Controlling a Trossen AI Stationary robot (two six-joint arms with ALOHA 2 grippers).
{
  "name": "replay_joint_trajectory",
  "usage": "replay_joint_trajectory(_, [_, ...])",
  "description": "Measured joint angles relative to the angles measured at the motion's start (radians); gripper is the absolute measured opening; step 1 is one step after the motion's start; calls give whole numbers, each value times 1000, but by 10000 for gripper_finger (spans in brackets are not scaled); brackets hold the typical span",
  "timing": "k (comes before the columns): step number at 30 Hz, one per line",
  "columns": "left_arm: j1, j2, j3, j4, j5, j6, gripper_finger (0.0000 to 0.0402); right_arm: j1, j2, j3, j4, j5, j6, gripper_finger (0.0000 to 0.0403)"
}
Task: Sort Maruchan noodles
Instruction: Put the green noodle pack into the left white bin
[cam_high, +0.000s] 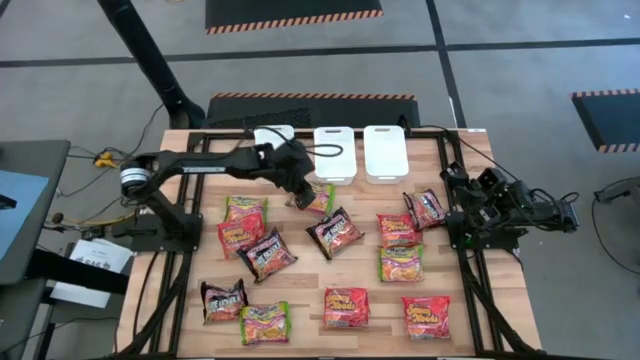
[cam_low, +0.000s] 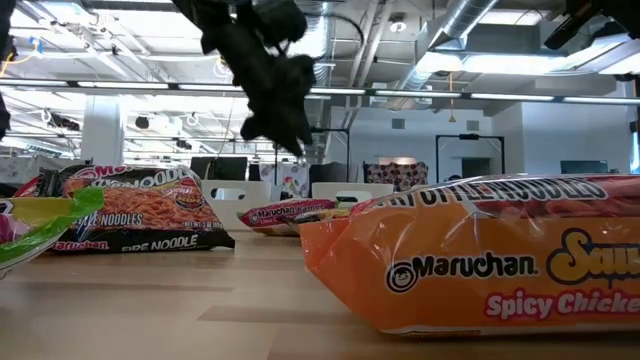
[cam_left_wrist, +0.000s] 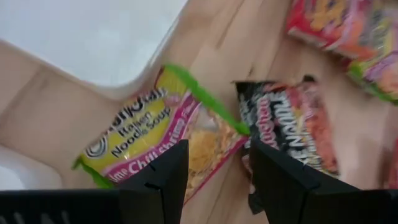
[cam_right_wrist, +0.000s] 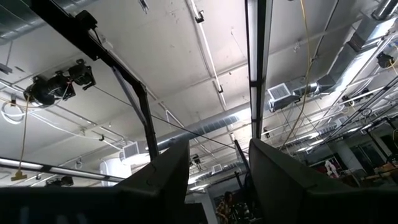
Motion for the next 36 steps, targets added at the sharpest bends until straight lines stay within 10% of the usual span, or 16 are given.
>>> replay_joint_trajectory(24, [-40, 240, 3, 18, -128, -146, 152, 0, 0, 0, -2, 2, 0, 192])
replay_joint_trajectory(36, [-69, 240, 1, 8, -122, -118, 9, 0, 0, 0, -2, 2, 0, 191])
